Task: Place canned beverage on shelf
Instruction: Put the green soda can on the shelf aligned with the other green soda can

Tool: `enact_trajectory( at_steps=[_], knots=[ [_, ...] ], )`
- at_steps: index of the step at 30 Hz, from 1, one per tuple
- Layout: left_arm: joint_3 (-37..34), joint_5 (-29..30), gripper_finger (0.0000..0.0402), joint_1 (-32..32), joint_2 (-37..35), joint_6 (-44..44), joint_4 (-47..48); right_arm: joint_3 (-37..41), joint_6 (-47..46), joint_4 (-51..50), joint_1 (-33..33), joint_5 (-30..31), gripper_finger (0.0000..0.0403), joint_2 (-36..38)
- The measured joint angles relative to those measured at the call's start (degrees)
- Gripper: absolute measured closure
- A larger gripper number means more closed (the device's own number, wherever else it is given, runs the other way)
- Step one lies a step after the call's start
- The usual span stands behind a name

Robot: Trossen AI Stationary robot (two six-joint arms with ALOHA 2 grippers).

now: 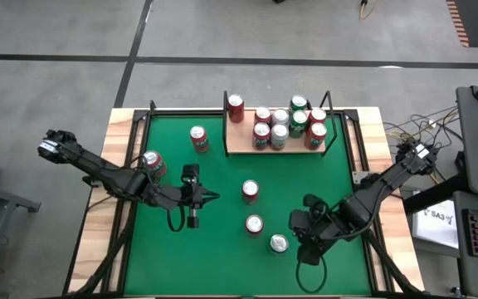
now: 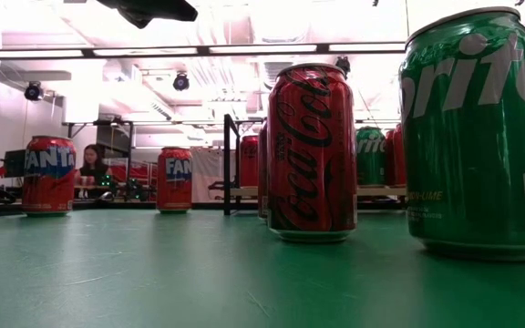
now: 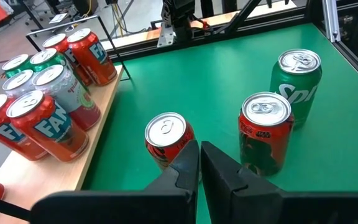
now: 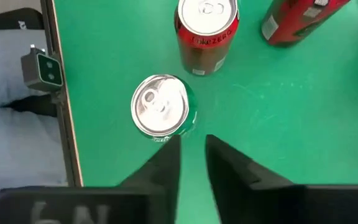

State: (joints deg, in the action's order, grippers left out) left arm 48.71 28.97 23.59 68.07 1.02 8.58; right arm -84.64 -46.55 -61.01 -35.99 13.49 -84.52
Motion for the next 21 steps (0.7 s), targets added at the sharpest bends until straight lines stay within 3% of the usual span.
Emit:
enact_trajectory(
  at_steps=[8, 13, 16, 21],
  knots=[
    [0.0, 0.0, 0.04, 0.0, 0.0, -0.26, -0.11, 0.02, -1.55, 0.15, 0.02, 1.59, 0.0161, -3.65],
    [0.0, 0.0, 0.04, 0.0, 0.0, -0.48, -0.45, -0.98, 5.97, 0.38, -0.18, 1.13, 0.0066, -7.46],
    [0.0, 0.02, 0.04, 0.0, 0.0, -0.48, -0.6, -1.36, 6.89, 0.59, -0.39, 0.37, 0.0036, -9.09],
    [0.0, 0.02, 0.04, 0.0, 0.0, -0.48, -0.61, -1.36, 6.11, 1.82, -0.37, -1.71, 0.003, -10.14]
  ],
)
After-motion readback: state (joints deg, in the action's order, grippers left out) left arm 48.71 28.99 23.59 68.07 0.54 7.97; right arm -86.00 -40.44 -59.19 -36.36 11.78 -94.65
